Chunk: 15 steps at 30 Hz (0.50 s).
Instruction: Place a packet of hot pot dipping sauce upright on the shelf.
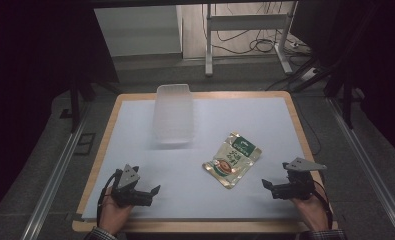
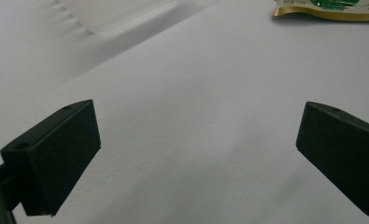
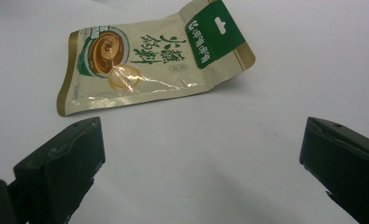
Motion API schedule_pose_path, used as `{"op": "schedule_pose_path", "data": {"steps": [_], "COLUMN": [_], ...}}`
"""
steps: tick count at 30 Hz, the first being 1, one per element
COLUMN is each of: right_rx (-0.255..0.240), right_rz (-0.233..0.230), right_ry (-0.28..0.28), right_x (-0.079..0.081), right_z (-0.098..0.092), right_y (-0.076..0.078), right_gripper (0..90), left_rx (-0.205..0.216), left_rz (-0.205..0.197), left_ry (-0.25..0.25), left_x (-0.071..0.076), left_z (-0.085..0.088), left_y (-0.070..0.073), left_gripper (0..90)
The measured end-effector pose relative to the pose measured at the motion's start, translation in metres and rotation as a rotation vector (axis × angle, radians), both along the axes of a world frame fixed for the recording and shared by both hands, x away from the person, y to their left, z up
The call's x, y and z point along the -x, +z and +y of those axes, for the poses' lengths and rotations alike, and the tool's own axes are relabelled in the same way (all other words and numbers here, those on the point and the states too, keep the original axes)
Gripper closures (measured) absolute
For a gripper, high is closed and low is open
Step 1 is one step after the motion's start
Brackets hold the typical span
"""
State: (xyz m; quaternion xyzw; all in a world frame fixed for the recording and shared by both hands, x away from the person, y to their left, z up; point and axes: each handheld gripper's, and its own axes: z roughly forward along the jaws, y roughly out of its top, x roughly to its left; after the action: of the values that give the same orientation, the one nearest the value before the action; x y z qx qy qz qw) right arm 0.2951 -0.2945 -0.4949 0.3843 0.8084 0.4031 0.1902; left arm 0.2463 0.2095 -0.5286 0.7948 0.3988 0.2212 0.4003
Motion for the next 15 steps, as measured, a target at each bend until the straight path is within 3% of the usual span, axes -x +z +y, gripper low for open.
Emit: {"op": "schedule_pose_path", "data": {"steps": [15], "right_rx": [0.008], "right_rz": [-0.015], "right_ry": [0.005], "right_x": [-0.013], "right_z": [0.008], "right_y": [0.001], "right_gripper": [0.5], "left_rx": [-0.015], "left_rz": [0.003], "left_ry": [0.005], "left_x": [-0.001], "left_z": [-0.001], "left_y": [-0.001], "left_gripper": [0.0]}}
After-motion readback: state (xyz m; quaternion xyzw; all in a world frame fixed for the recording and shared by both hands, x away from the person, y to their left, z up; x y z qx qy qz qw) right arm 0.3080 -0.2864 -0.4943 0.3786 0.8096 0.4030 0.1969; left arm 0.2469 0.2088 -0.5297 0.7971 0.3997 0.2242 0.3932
